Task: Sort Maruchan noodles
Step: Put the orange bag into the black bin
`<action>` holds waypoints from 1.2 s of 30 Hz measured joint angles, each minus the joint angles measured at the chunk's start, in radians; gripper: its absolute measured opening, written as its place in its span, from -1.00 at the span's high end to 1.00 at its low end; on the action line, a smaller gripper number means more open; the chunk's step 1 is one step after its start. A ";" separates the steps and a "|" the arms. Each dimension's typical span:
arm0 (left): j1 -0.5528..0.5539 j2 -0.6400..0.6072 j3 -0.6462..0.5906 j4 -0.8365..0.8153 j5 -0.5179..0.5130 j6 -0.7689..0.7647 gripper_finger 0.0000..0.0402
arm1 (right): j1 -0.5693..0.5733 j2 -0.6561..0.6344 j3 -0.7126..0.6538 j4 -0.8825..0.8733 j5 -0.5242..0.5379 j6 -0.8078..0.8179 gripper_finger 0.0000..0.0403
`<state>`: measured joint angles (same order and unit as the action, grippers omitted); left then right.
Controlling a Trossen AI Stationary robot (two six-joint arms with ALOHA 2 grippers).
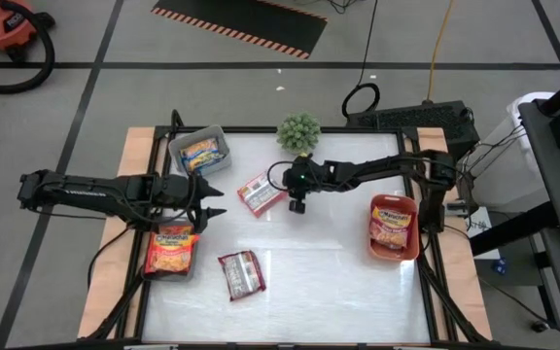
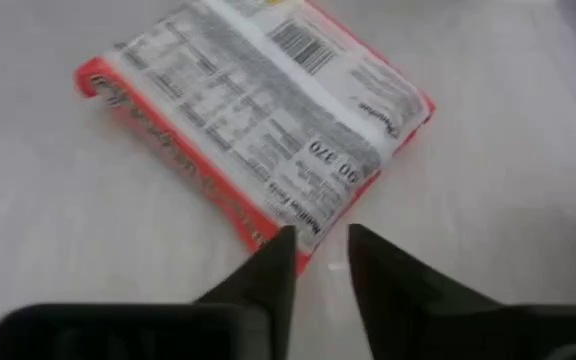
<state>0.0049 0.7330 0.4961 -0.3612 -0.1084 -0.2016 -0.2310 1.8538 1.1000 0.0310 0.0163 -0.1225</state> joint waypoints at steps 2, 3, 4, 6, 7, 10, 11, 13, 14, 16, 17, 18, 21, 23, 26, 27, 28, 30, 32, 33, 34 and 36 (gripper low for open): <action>0.000 0.000 0.000 0.006 0.000 0.008 -0.33 | 0.003 0.014 0.000 0.004 0.015 0.006 0.42; 0.000 0.000 0.000 0.012 0.000 0.010 -0.33 | 0.003 0.023 0.000 0.000 0.013 0.006 0.35; 0.000 0.000 0.000 0.021 0.000 0.012 -0.33 | 0.003 0.031 0.000 0.004 0.013 0.007 0.29; 0.000 0.000 0.000 0.032 0.000 0.014 -0.33 | 0.003 0.053 0.000 0.011 0.009 0.010 0.19; 0.000 0.000 0.000 0.040 0.000 0.014 -0.33 | 0.003 0.064 0.000 0.010 0.009 0.010 0.16; 0.000 0.000 0.000 0.060 0.000 0.017 -0.33 | 0.003 0.100 0.001 0.025 0.006 0.007 0.09; 0.000 0.000 0.000 0.066 0.000 0.016 -0.33 | 0.003 0.108 0.001 0.033 0.003 0.007 0.08; 0.000 0.000 0.000 0.072 0.000 0.017 -0.33 | 0.000 0.119 0.002 0.042 -0.021 -0.002 0.08; 0.000 0.000 0.000 0.074 0.000 0.021 -0.33 | -0.003 0.120 0.002 0.046 -0.035 -0.005 0.08; 0.000 0.000 0.000 0.074 0.000 0.024 -0.33 | -0.005 0.121 0.002 0.056 -0.050 -0.006 0.13; 0.000 0.000 0.000 0.074 0.000 0.024 -0.33 | -0.004 0.121 0.002 0.063 -0.049 -0.007 0.18; 0.000 0.000 0.000 0.075 0.000 0.024 -0.33 | -0.004 0.117 0.001 0.068 -0.049 -0.012 0.24; 0.000 0.000 0.000 0.074 -0.001 0.039 -0.33 | -0.003 0.101 -0.001 0.070 -0.075 -0.057 0.49; 0.000 0.000 0.000 0.074 -0.001 0.051 -0.33 | 0.002 0.083 -0.002 0.071 -0.070 -0.078 0.69; 0.000 0.000 0.000 0.074 -0.005 0.067 -0.33 | 0.005 0.041 -0.002 0.071 -0.068 -0.103 0.94; 0.000 0.000 0.000 0.074 -0.008 0.067 -0.33 | 0.005 0.028 -0.002 0.075 -0.066 -0.107 0.96; 0.000 0.000 0.000 0.074 -0.015 0.067 -0.33 | 0.006 0.012 -0.002 0.077 -0.056 -0.106 0.96; 0.000 0.000 0.000 0.074 -0.039 0.069 -0.33 | 0.014 -0.014 -0.002 0.077 -0.026 -0.103 0.95; 0.000 0.000 0.000 0.074 -0.071 0.069 -0.33 | 0.026 -0.043 -0.002 0.075 -0.009 -0.111 0.98; 0.000 0.000 0.000 0.074 -0.090 0.069 -0.33 | 0.035 -0.058 -0.002 0.076 -0.009 -0.122 0.99; 0.000 0.000 0.000 0.075 -0.111 0.068 -0.33 | 0.043 -0.071 -0.001 0.077 -0.009 -0.128 0.99; 0.000 0.000 0.000 0.075 -0.147 0.068 -0.33 | 0.061 -0.097 -0.001 0.076 0.018 -0.140 0.99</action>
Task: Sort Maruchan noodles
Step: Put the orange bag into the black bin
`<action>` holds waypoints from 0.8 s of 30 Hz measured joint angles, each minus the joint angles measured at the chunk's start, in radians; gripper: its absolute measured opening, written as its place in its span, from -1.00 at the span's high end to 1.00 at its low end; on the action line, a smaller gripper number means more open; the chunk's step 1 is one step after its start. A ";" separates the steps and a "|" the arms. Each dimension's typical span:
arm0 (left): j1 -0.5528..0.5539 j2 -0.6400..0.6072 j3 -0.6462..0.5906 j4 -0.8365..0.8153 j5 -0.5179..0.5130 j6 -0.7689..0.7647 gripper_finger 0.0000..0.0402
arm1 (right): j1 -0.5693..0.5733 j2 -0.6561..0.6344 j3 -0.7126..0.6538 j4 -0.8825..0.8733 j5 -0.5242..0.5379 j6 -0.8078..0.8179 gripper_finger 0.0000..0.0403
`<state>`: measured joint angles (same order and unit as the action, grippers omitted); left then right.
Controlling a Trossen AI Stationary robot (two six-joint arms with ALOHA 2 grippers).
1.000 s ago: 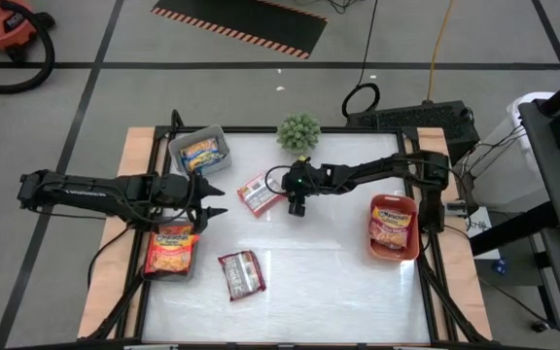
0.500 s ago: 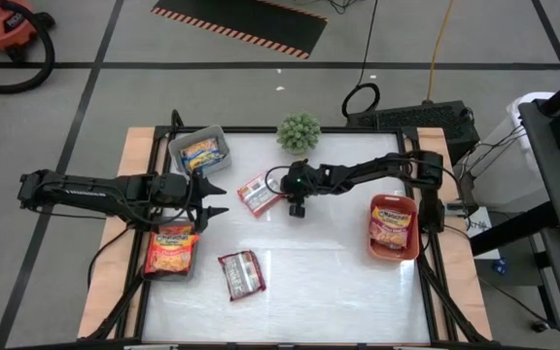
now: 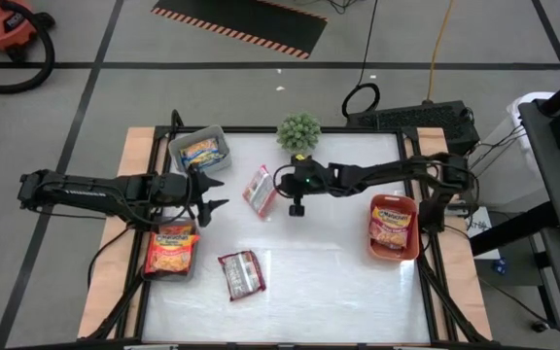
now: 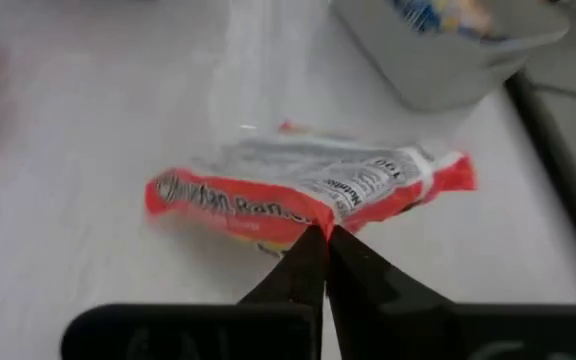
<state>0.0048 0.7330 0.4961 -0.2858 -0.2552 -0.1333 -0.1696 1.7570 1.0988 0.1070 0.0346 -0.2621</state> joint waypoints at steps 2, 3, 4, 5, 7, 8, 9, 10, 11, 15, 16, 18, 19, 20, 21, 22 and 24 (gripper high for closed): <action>0.000 0.000 0.000 0.003 -0.023 -0.002 -0.33 | 0.020 -0.029 0.000 -0.003 0.044 -0.020 1.00; 0.000 0.000 0.000 0.005 -0.029 -0.003 -0.33 | 0.030 -0.045 0.000 -0.002 0.065 -0.032 1.00; 0.000 0.000 0.000 0.006 -0.034 -0.004 -0.33 | 0.041 -0.060 0.000 0.000 0.083 -0.041 1.00; 0.000 0.000 0.000 0.007 -0.035 -0.007 -0.33 | 0.051 -0.075 0.000 0.001 0.098 -0.047 1.00; 0.000 0.000 0.000 0.007 -0.035 -0.019 -0.33 | 0.073 -0.105 0.000 -0.001 0.100 -0.062 1.00; 0.000 0.000 0.000 0.008 -0.035 -0.027 -0.33 | 0.085 -0.120 0.000 -0.001 0.100 -0.068 1.00; 0.000 0.000 0.000 0.012 -0.034 -0.029 -0.33 | 0.097 -0.134 0.000 0.000 0.100 -0.072 1.00; 0.000 0.000 0.000 0.020 -0.034 -0.029 -0.33 | 0.109 -0.149 0.000 0.002 0.100 -0.076 1.00; 0.000 0.000 0.000 0.034 -0.032 -0.025 -0.33 | 0.121 -0.164 0.000 0.002 0.100 -0.081 1.00; -0.001 0.000 0.000 0.111 0.003 -0.006 -0.33 | 0.172 -0.211 0.000 0.016 0.130 -0.100 1.00; -0.004 0.000 0.000 0.135 0.012 -0.005 -0.33 | 0.186 -0.220 0.000 0.020 0.149 -0.104 1.00; -0.015 0.000 0.000 0.183 0.024 0.012 -0.33 | 0.211 -0.233 0.000 0.036 0.170 -0.118 1.00; -0.024 0.005 0.000 0.208 0.033 0.034 -0.33 | 0.223 -0.235 0.001 0.050 0.175 -0.125 1.00; -0.036 0.013 0.000 0.235 0.043 0.062 -0.33 | 0.234 -0.236 0.002 0.063 0.175 -0.133 1.00; -0.049 0.019 0.000 0.253 0.047 0.090 -0.33 | 0.246 -0.235 0.002 0.073 0.175 -0.145 1.00; -0.062 0.027 0.000 0.267 0.052 0.113 -0.33 | 0.257 -0.234 0.001 0.085 0.175 -0.157 1.00; -0.089 0.050 0.000 0.325 0.059 0.154 -0.33 | 0.276 -0.232 0.001 0.113 0.174 -0.175 1.00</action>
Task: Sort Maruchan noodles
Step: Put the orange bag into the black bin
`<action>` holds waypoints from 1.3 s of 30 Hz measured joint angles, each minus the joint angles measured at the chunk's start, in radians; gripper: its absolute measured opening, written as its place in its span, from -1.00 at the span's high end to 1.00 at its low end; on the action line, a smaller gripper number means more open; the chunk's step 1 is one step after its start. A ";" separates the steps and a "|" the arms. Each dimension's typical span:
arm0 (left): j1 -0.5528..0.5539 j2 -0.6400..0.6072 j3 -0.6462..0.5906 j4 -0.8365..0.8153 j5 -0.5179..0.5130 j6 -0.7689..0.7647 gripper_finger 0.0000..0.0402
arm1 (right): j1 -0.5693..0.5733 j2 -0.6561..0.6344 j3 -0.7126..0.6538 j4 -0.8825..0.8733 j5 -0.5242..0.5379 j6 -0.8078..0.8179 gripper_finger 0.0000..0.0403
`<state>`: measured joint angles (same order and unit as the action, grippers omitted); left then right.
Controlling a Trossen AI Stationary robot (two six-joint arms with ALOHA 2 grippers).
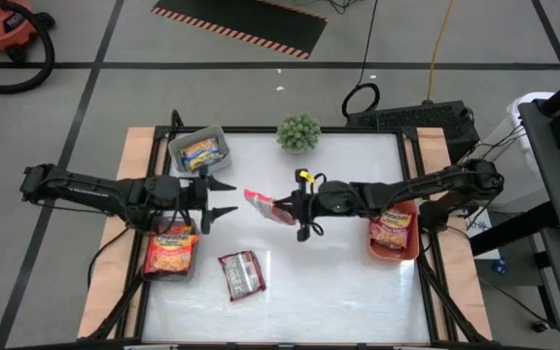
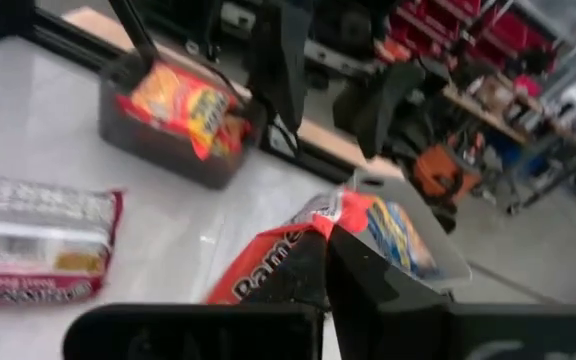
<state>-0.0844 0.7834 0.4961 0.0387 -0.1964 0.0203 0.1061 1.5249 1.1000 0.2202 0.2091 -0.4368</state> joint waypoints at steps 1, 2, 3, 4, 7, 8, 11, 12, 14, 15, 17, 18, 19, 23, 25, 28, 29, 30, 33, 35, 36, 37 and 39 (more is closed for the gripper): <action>-0.011 0.013 0.000 0.033 0.002 0.012 -0.33 | 0.008 -0.001 0.000 0.011 0.000 -0.004 1.00; -0.020 0.024 0.000 0.064 0.004 0.020 -0.33 | 0.015 -0.001 0.000 0.021 0.000 -0.006 1.00; -0.028 0.035 0.000 0.099 0.004 0.029 -0.33 | 0.021 -0.001 0.000 0.028 -0.001 -0.005 1.00; -0.034 0.048 0.000 0.144 0.005 0.038 -0.33 | 0.027 -0.001 0.000 0.033 -0.001 -0.005 1.00; -0.047 0.085 0.000 0.216 0.015 0.060 -0.33 | 0.047 0.000 0.000 0.067 -0.004 -0.001 1.00; -0.049 0.100 0.000 0.240 0.029 0.069 -0.33 | 0.053 0.000 0.000 0.077 -0.006 -0.002 1.00; -0.050 0.145 0.000 0.297 0.093 0.108 -0.39 | 0.063 -0.001 0.000 0.078 -0.001 -0.001 1.00; -0.051 0.163 0.000 0.317 0.094 0.112 -0.43 | 0.066 -0.001 0.000 0.076 -0.001 0.002 1.00; -0.050 0.194 0.000 0.354 0.073 0.120 -0.54 | 0.072 0.000 0.000 0.084 -0.001 0.003 1.00; -0.050 0.210 0.000 0.374 0.056 0.133 -0.60 | 0.075 0.000 0.000 0.091 0.000 0.003 1.00; -0.050 0.237 0.000 0.402 0.039 0.163 -0.71 | 0.079 0.000 0.000 0.096 0.000 0.003 1.00; -0.050 0.249 0.000 0.405 0.043 0.166 -0.75 | 0.080 0.000 0.000 0.094 -0.001 0.003 1.00; -0.050 0.261 0.000 0.410 0.066 0.168 -0.78 | 0.081 0.000 0.000 0.090 -0.001 0.005 1.00; -0.051 0.310 0.001 0.412 0.196 0.157 -0.81 | 0.079 0.000 0.000 0.092 0.000 0.006 1.00; -0.049 0.336 0.019 0.403 0.199 0.156 -0.82 | 0.079 0.000 0.000 0.095 0.000 0.006 1.00; -0.044 0.374 0.056 0.395 0.196 0.154 -0.82 | 0.080 0.000 0.000 0.097 -0.001 0.006 1.00; -0.045 0.386 0.068 0.384 0.197 0.154 -0.81 | 0.080 0.000 0.000 0.097 -0.001 0.006 1.00; -0.045 0.396 0.078 0.374 0.197 0.155 -0.80 | 0.080 0.000 0.000 0.097 -0.001 0.006 1.00; -0.046 0.423 0.099 0.369 0.197 0.158 -0.70 | 0.079 0.000 0.000 0.096 0.000 0.006 1.00; -0.045 0.424 0.102 0.367 0.197 0.158 -0.59 | 0.079 0.000 0.000 0.090 0.000 0.006 1.00; -0.045 0.424 0.104 0.368 0.197 0.158 -0.53 | 0.079 0.000 0.000 0.083 0.000 0.006 1.00; -0.045 0.422 0.104 0.367 0.197 0.156 -0.47 | 0.079 0.000 0.000 0.076 0.000 0.005 1.00; -0.046 0.408 0.104 0.344 0.197 0.153 -0.36 | 0.078 0.000 0.000 0.062 0.000 0.003 1.00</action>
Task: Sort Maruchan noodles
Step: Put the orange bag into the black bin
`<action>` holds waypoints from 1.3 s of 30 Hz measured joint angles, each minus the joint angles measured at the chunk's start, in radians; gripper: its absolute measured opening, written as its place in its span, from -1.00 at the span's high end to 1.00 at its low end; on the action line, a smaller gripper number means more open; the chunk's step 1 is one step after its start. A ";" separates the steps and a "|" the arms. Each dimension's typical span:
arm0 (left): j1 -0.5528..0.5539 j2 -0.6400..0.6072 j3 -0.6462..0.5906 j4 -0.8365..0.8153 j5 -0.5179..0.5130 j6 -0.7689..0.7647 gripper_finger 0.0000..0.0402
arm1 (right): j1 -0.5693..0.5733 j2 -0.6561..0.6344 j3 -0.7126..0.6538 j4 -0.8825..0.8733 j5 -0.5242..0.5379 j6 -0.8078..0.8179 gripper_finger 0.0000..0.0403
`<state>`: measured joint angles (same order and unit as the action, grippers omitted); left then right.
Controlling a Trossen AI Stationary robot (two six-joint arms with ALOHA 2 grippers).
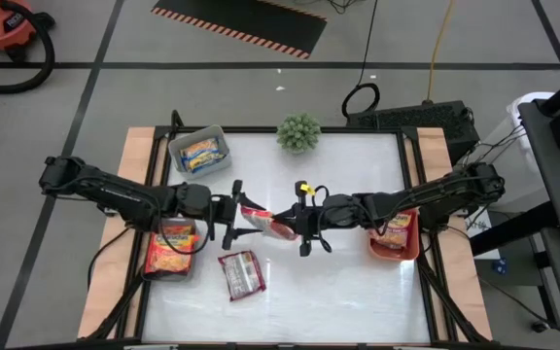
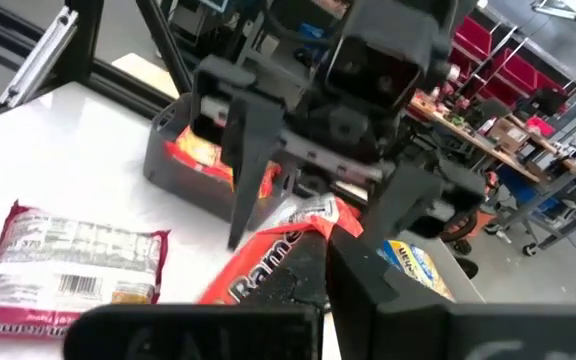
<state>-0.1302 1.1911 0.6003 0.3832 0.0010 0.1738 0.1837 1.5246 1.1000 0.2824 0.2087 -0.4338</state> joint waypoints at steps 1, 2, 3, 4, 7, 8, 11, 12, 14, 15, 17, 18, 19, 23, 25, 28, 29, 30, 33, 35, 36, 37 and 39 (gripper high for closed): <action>0.000 -0.008 0.000 -0.002 0.000 0.000 -0.31 | -0.001 0.000 0.000 -0.004 0.000 -0.001 1.00; 0.000 -0.015 0.000 -0.003 0.000 0.000 -0.26 | -0.001 0.000 0.000 -0.007 0.000 -0.001 1.00; 0.000 -0.018 0.000 -0.007 0.000 0.000 -0.21 | -0.001 0.000 0.000 -0.010 0.000 -0.003 1.00; 0.000 -0.019 0.000 -0.008 0.000 0.000 -0.17 | -0.001 0.000 0.000 -0.010 0.000 -0.006 1.00; -0.001 -0.020 0.000 -0.023 0.000 0.009 -0.04 | -0.001 0.000 0.000 -0.010 0.000 -0.015 1.00; -0.001 -0.021 0.000 -0.028 0.000 0.012 0.01 | -0.001 0.000 0.000 -0.010 0.000 -0.016 1.00; -0.001 -0.021 0.000 -0.058 0.000 0.033 0.13 | -0.001 0.000 0.000 -0.011 0.001 -0.020 1.00; -0.001 -0.021 0.000 -0.062 0.000 0.035 0.16 | -0.001 0.000 0.000 -0.010 0.002 -0.023 1.00; -0.001 -0.021 0.000 -0.064 0.000 0.038 0.23 | -0.001 0.000 0.000 -0.010 0.004 -0.024 1.00; -0.001 -0.021 0.000 -0.065 0.000 0.038 0.26 | -0.001 0.000 0.000 -0.010 0.004 -0.024 1.00; -0.001 -0.021 0.000 -0.065 0.000 0.039 0.31 | -0.001 0.000 0.000 -0.010 0.003 -0.024 1.00; -0.001 -0.021 0.000 -0.064 0.000 0.039 0.34 | -0.001 0.000 0.000 -0.010 0.003 -0.024 1.00; -0.001 -0.025 0.000 -0.065 -0.001 0.039 0.36 | -0.001 0.000 0.000 -0.010 0.004 -0.024 0.99; 0.000 -0.045 0.000 -0.071 0.000 0.040 0.42 | -0.001 0.000 0.000 -0.009 0.005 -0.024 0.95; -0.002 -0.067 0.000 -0.081 -0.001 0.031 0.42 | -0.001 0.000 0.000 -0.003 0.005 -0.024 0.93; -0.011 -0.109 0.000 -0.118 -0.002 0.023 0.43 | -0.001 0.000 0.000 0.013 0.039 -0.024 0.89; -0.017 -0.126 0.000 -0.134 -0.004 0.022 0.43 | 0.002 0.000 0.000 0.020 0.067 -0.025 0.88; -0.024 -0.143 0.000 -0.144 -0.005 0.019 0.43 | 0.004 0.000 0.000 0.028 0.098 -0.025 0.87; -0.049 -0.195 0.000 -0.205 -0.007 0.005 0.43 | 0.010 -0.014 0.000 0.043 0.175 -0.027 0.83; -0.072 -0.228 0.000 -0.235 -0.028 -0.001 0.43 | 0.011 -0.032 0.000 0.042 0.194 -0.023 0.81; -0.085 -0.246 0.000 -0.254 -0.045 -0.002 0.43 | 0.012 -0.041 0.000 0.030 0.206 -0.019 0.79; -0.100 -0.262 0.000 -0.268 -0.067 -0.002 0.43 | 0.014 -0.050 0.000 0.022 0.213 -0.009 0.78; -0.131 -0.295 0.000 -0.304 -0.117 0.001 0.43 | 0.016 -0.071 0.000 -0.008 0.213 0.005 0.77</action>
<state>-0.2617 0.8961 0.5999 0.0794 -0.1156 0.1743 0.2001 1.4534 1.0996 0.2748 0.4217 -0.4284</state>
